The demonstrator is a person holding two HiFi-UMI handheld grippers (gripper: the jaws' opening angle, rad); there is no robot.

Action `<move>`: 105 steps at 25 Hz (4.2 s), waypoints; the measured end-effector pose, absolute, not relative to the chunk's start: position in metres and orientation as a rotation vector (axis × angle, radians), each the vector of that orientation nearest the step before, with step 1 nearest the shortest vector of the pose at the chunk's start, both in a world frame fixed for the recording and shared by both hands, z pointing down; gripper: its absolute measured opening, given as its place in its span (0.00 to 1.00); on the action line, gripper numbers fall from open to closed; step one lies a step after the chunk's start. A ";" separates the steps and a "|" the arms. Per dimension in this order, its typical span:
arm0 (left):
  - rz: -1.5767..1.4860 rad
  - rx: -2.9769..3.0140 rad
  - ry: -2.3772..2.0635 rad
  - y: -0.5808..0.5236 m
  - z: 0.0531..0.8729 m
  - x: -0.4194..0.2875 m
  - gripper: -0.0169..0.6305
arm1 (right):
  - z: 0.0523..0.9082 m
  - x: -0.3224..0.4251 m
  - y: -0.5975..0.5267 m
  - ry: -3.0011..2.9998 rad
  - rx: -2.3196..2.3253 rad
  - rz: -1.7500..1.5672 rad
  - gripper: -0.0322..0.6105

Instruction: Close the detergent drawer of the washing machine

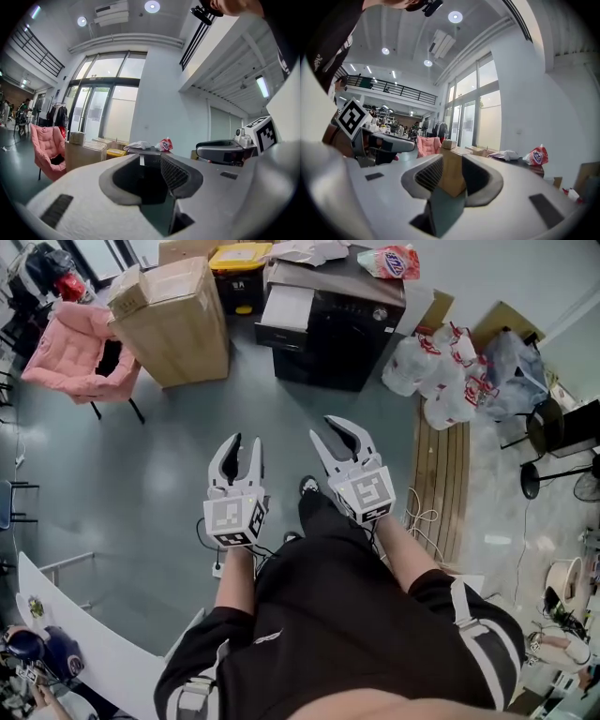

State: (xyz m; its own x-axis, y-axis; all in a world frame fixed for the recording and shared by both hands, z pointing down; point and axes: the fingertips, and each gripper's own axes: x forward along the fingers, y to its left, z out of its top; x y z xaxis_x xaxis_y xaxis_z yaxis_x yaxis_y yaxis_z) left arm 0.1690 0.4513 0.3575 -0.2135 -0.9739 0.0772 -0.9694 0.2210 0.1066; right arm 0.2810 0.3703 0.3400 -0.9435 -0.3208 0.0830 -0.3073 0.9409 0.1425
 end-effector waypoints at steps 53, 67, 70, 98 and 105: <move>0.244 2.117 -1.916 0.140 0.435 -0.084 0.28 | 0.454 0.078 0.071 -2.699 0.673 0.155 0.28; 0.294 2.258 -1.553 0.113 0.483 -0.133 0.28 | 0.478 0.044 0.071 -2.505 0.856 0.221 0.27; 0.310 2.277 -1.496 0.097 0.491 -0.128 0.28 | 0.484 0.051 0.062 -2.481 0.873 0.242 0.27; 0.695 2.132 -1.299 0.019 0.595 -0.108 0.35 | 0.608 0.073 -0.027 -2.452 0.554 0.560 0.26; 0.682 2.114 -1.272 0.022 0.617 -0.103 0.37 | 0.619 0.060 -0.025 -2.440 0.511 0.466 0.27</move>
